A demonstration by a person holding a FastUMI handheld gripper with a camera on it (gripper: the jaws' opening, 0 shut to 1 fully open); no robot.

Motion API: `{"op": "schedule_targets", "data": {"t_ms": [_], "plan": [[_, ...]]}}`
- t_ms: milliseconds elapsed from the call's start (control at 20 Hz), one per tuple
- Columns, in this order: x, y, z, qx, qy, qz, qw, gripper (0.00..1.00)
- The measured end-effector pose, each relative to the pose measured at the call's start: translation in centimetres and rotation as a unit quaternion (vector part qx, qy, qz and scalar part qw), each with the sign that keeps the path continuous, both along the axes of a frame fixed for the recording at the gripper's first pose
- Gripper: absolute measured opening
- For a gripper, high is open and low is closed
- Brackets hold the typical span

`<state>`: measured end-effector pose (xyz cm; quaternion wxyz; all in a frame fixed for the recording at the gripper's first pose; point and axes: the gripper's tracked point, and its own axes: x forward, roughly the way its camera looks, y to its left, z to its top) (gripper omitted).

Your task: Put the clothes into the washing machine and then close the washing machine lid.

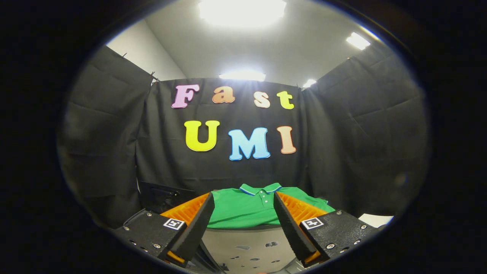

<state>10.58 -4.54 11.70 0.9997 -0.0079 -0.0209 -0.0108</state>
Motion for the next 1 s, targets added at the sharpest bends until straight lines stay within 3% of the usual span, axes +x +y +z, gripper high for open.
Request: {"op": "schedule_targets", "data": {"t_ms": [400,1000], "plan": [[7.1,-4.2,0.2,0.018,0.036,-0.016,0.999,0.95],[17.3,-6.6,-4.0,0.017,0.132,0.018,0.991,0.96]]}}
